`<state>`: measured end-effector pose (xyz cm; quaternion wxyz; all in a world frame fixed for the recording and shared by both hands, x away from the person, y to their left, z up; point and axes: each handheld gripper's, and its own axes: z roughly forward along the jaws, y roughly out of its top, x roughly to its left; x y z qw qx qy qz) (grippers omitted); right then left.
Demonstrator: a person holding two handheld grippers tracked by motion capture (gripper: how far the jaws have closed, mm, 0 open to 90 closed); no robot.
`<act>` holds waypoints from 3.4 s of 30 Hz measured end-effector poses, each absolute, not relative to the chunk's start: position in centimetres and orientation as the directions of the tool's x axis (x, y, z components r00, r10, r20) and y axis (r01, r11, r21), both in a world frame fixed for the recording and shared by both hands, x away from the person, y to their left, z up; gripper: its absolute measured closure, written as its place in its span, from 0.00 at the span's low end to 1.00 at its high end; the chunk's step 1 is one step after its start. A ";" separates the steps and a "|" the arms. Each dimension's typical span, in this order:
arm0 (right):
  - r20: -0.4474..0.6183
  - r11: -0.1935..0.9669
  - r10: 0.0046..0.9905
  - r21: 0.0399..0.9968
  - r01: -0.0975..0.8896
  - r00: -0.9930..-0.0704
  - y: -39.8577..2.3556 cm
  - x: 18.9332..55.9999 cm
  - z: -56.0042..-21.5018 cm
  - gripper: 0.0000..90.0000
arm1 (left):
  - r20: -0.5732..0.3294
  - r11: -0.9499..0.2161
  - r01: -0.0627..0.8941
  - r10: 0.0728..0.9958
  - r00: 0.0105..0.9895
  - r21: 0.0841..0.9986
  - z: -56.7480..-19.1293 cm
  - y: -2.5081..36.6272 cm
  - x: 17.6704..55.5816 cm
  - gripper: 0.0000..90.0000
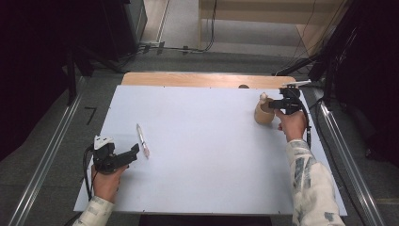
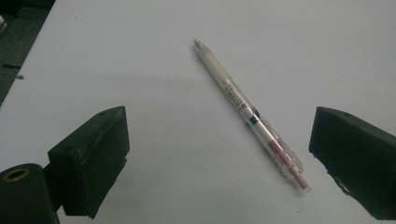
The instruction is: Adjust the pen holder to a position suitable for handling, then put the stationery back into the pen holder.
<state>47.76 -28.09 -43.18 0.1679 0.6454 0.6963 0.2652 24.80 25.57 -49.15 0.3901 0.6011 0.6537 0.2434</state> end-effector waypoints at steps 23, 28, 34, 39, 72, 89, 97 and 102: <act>0.126 0.026 0.979 0.698 0.716 -0.160 -29.4 44.4 -42.5 0.42 | -0.209 0.151 0.609 0.978 0.026 0.779 -49.4 25.3 25.0 0.06; 0.131 0.028 0.977 0.710 0.704 -0.170 -29.8 43.3 -42.6 0.39 | -0.206 0.149 0.611 0.978 0.024 0.778 -49.4 25.3 25.0 0.06; 0.129 0.038 0.973 0.733 0.679 -0.192 -30.0 41.8 -42.4 0.38 | -0.206 0.153 0.617 0.978 0.015 0.772 -49.5 25.2 25.4 0.06; 0.124 0.046 0.970 0.749 0.661 -0.209 -30.2 40.5 -42.0 0.38 | -0.208 0.158 0.621 0.978 0.009 0.768 -49.5 25.1 26.0 0.07; 0.076 0.122 0.960 0.750 0.650 -0.268 -31.6 34.7 -45.0 0.37 | -0.134 0.138 0.680 0.989 -0.059 0.720 -49.8 24.1 31.7 0.17; 0.093 0.115 0.958 0.739 0.664 -0.270 -32.2 34.3 -45.6 0.37 | -0.044 0.038 0.732 0.999 -0.012 0.680 -49.8 22.2 33.8 0.61; 0.096 0.112 0.958 0.741 0.663 -0.270 -32.4 34.2 -45.8 0.37 | 0.006 -0.013 0.751 1.000 0.013 0.661 -49.6 21.6 34.2 0.76; 0.093 0.113 0.958 0.744 0.658 -0.270 -32.4 34.2 -45.7 0.38 | 0.008 -0.010 0.748 1.000 0.006 0.664 -49.5 21.7 34.3 0.82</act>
